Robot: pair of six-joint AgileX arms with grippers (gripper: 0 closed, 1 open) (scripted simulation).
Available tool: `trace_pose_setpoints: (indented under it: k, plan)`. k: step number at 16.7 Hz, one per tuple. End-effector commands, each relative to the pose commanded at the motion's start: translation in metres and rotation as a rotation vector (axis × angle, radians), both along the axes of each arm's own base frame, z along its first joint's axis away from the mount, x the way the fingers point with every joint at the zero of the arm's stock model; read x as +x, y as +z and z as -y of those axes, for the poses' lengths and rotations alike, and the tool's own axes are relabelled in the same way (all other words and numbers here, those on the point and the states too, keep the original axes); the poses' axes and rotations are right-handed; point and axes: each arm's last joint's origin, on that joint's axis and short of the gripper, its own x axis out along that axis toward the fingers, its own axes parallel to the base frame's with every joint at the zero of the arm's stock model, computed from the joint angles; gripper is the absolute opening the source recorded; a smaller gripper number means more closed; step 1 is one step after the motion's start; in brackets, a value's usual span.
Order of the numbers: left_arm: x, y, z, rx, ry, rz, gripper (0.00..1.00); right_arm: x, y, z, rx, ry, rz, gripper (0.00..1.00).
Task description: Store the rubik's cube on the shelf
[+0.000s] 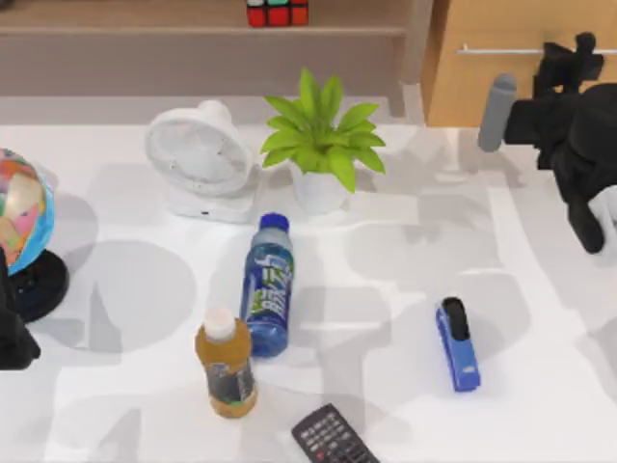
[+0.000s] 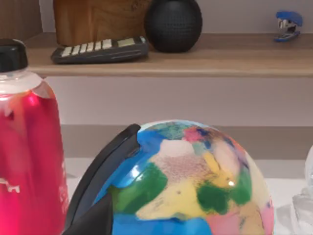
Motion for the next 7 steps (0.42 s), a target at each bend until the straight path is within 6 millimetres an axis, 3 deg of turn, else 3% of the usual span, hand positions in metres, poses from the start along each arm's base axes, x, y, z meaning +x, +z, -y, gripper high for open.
trace_pose_setpoints:
  k: [2,7]
  plan:
    - [0.0000,0.0000,0.0000,0.000,0.000,0.000,1.00,0.0000,0.0000,0.0000,0.000,0.000,0.000,1.00]
    - [0.0000,0.0000,0.0000,0.000,0.000,0.000,1.00,0.0000,0.0000,0.0000,0.000,0.000,0.000,1.00]
